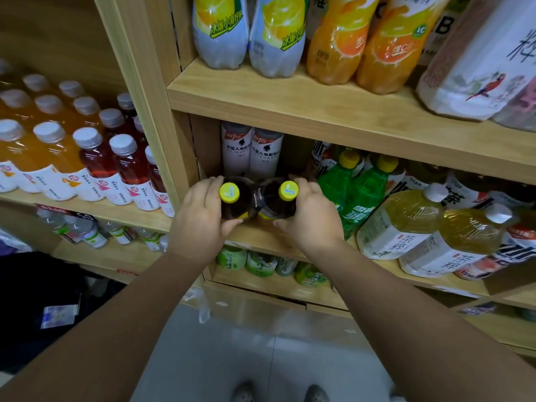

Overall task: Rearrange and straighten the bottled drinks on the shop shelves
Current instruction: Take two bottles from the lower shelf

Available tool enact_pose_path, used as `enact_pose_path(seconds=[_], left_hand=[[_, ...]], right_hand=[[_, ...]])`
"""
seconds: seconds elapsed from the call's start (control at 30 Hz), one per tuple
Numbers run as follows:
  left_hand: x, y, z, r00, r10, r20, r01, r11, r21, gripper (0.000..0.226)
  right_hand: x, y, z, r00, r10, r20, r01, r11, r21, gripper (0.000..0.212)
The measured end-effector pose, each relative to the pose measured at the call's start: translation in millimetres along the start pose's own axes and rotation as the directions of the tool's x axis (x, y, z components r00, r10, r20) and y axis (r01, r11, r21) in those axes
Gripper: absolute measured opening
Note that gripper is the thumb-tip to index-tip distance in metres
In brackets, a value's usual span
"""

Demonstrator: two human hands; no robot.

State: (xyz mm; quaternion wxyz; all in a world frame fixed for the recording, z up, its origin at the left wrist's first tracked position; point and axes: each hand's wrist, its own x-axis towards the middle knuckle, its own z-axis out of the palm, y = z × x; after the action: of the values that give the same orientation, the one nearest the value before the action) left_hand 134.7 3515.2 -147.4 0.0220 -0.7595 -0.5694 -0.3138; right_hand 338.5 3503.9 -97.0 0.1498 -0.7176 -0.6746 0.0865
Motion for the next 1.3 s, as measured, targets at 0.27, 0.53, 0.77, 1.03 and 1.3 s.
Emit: enact_pose_path(seconds=[0.27, 0.53, 0.77, 1.03, 1.3], left_hand=[[-14.8, -2.9, -14.4, 0.990, -0.138, -0.037, 0.135, 0.988, -0.075, 0.078], [-37.7, 3.9, -2.4, 0.954, -0.299, 0.003, 0.280, 0.888, -0.364, 0.083], [-48.6, -3.0, 7.8, 0.902, -0.401, 0.159, 0.416, 0.713, -0.564, 0.094], [-58.5, -4.7, 11.6, 0.825, -0.519, 0.223, 0.528, 0.570, -0.630, 0.082], [-89.8, 14.2, -19.7, 0.750, -0.618, 0.235, 0.555, 0.395, -0.732, 0.066]], right_hand=[[-7.6, 1.7, -1.9, 0.993, -0.108, -0.053, 0.105, 0.993, -0.056, 0.081], [-9.3, 5.9, 0.0, 0.995, -0.096, -0.035, 0.099, 0.993, 0.071, 0.083], [-10.8, 1.6, 15.1, 0.997, -0.063, 0.039, 0.061, 0.998, 0.034, 0.102], [-21.3, 4.7, 15.5, 0.998, -0.019, -0.060, 0.028, 0.989, 0.144, 0.098], [-85.5, 24.7, -18.4, 0.998, -0.035, -0.058, 0.054, 0.931, 0.362, 0.103]])
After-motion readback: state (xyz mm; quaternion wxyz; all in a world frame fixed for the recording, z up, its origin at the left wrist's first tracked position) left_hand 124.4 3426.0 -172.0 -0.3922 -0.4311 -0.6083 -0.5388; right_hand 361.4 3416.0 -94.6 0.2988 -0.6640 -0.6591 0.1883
